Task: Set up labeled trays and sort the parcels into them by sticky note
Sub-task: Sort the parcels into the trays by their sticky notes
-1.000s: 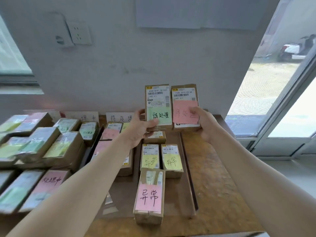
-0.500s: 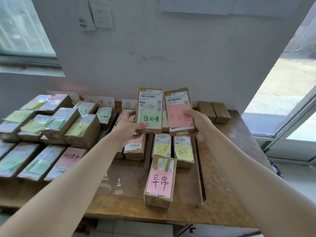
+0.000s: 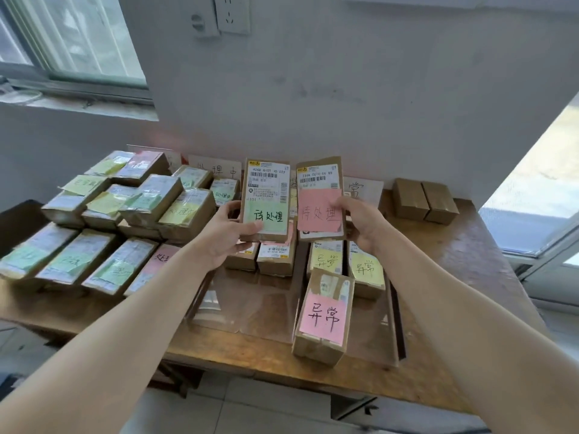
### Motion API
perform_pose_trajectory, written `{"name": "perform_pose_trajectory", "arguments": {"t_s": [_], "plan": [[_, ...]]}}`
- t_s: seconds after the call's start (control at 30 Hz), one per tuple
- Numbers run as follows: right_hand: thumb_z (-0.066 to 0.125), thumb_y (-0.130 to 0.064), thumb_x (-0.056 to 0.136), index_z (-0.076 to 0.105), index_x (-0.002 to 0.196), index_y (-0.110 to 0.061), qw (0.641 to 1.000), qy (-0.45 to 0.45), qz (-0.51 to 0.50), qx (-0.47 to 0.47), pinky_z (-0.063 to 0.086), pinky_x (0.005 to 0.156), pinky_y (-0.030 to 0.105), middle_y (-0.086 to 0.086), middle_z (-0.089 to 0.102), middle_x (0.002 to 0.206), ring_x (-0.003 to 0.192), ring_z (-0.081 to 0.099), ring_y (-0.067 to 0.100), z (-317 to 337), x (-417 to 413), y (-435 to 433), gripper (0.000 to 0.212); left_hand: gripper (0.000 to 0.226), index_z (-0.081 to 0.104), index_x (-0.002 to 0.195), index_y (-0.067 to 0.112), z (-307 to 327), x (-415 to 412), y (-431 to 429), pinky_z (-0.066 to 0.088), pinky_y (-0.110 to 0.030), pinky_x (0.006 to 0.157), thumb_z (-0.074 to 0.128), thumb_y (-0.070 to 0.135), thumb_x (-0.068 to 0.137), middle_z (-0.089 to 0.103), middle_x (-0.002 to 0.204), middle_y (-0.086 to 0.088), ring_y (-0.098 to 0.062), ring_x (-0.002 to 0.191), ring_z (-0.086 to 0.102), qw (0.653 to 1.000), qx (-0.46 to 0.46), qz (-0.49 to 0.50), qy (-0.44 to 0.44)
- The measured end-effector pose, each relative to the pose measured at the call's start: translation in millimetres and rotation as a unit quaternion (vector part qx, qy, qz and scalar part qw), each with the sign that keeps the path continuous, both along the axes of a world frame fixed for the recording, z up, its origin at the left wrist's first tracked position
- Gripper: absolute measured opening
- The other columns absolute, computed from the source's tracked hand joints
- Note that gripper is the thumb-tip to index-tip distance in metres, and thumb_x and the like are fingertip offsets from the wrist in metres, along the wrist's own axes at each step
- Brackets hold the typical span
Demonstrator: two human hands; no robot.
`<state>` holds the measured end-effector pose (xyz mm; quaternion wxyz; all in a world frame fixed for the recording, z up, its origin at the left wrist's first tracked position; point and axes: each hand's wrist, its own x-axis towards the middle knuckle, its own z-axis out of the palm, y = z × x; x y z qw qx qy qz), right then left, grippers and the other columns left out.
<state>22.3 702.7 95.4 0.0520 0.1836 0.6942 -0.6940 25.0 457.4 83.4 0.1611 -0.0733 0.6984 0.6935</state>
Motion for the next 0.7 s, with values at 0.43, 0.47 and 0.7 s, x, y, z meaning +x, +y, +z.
{"name": "perform_pose_trajectory", "arguments": {"t_s": [0.43, 0.47, 0.7], "plan": [[0.058, -0.021, 0.090, 0.055, 0.114, 0.000, 0.986, -0.143, -0.022, 0.077, 0.053, 0.063, 0.029, 0.010, 0.070, 0.092, 0.076, 0.066, 0.019, -58.4, 61.1, -135.3, 0.032, 0.063, 0.035, 0.132, 0.015, -72.2, 29.5, -102.5, 0.055, -0.041, 0.078, 0.072, 0.012, 0.081, 0.064, 0.110, -0.006, -0.022, 0.097, 0.064, 0.985, -0.101, -0.027, -0.139], [0.057, -0.020, 0.092, 0.054, 0.116, 0.000, 0.984, -0.156, -0.017, 0.081, 0.047, 0.056, 0.024, 0.010, 0.069, 0.095, 0.072, 0.064, 0.016, -64.3, 66.7, -141.7, 0.031, 0.062, 0.036, 0.131, 0.016, -78.7, 32.0, -104.8, 0.054, -0.043, 0.081, 0.072, 0.012, 0.081, 0.063, 0.111, -0.006, -0.022, 0.099, 0.062, 0.982, -0.114, -0.029, -0.151], [0.057, -0.016, 0.093, 0.046, 0.128, -0.006, 0.967, -0.243, -0.040, 0.062, 0.052, 0.086, 0.036, 0.015, 0.061, 0.125, 0.110, 0.061, 0.029, -106.5, 85.8, -162.0, 0.039, 0.051, 0.035, 0.123, 0.016, -112.0, 42.5, -114.0, 0.053, -0.049, 0.087, 0.068, 0.015, 0.084, 0.066, 0.105, -0.008, -0.024, 0.093, 0.066, 0.964, -0.151, -0.076, -0.205]]}}
